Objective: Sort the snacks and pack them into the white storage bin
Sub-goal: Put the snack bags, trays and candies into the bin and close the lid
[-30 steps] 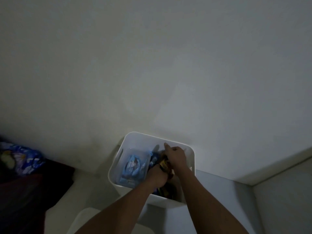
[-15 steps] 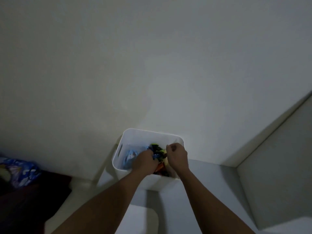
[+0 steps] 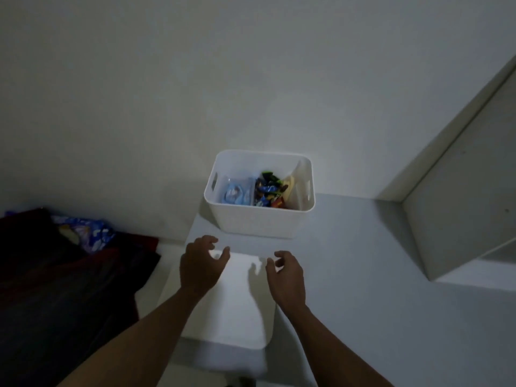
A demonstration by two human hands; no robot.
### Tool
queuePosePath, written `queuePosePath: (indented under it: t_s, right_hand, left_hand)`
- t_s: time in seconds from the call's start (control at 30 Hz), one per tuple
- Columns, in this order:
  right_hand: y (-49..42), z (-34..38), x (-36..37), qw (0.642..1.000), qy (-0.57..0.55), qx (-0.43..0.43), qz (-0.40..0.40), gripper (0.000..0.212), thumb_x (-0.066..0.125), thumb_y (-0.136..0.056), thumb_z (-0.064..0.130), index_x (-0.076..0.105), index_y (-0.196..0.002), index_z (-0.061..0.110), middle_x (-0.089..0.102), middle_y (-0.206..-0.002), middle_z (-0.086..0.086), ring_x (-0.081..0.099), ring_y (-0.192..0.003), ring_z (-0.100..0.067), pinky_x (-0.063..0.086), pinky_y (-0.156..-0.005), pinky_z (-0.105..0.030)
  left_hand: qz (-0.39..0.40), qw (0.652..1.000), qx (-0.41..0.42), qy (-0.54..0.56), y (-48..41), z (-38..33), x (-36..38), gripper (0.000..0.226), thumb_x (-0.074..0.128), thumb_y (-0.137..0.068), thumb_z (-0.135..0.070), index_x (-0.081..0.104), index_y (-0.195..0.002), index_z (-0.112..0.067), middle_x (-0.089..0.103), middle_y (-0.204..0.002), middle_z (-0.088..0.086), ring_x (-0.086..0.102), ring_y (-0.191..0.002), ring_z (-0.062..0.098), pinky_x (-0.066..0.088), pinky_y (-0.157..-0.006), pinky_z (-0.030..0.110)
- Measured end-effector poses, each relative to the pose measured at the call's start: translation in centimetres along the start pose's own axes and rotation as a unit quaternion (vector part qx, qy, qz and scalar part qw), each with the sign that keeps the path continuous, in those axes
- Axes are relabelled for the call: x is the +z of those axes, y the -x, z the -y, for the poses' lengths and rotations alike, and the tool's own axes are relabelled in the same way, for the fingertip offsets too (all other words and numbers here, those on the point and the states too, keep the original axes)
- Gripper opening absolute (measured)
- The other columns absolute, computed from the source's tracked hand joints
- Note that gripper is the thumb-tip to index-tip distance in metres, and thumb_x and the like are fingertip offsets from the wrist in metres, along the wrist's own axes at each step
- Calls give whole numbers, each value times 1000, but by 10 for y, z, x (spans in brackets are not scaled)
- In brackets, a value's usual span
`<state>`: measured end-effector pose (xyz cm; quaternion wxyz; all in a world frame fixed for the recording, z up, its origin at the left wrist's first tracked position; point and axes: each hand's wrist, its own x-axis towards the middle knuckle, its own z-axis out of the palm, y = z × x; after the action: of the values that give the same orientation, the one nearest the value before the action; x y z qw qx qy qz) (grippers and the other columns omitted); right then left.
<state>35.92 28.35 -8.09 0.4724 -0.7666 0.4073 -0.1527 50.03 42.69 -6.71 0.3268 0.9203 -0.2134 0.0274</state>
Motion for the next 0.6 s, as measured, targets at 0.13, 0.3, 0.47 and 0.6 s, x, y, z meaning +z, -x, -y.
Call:
queuePosePath:
  t_s: [0.13,0.3,0.47,0.6]
  right_hand:
    - [46,-37,16,993,57,60,83,48,68,-89,37,54,-129,14,57,-120,-6,58,-109,-20,40,-83,-23]
    - [74,-54,35,982,88,136,101,78,79,-76,47,45,-137,13,47,-130,-11,53,-119,-28,46,-96,-37]
    - [83,-56,53,979,85,171,67,98,88,-65,45,39,-143,11,48,-136,-15,51,-123,-31,47,-100,-41]
    - [85,-53,64,976,87,193,44,110,92,-56,46,35,-144,13,49,-136,-15,49,-125,-33,47,-101,-47]
  left_hand:
    - [142,975,-124,-116,46,71,-13,68,70,-74,-61,54,-128,-21,62,-121,6,57,-112,31,49,-91,44]
    - [244,935,-230,-119,68,136,-21,103,72,-68,-66,29,-149,-20,39,-146,13,38,-133,37,37,-106,50]
    - [266,937,-224,-28,63,167,-25,120,83,-58,-61,25,-152,-13,40,-150,14,38,-137,36,37,-109,50]
    - [315,931,-185,-7,58,170,-25,122,89,-64,-41,13,-155,-11,29,-156,16,32,-141,34,32,-113,44]
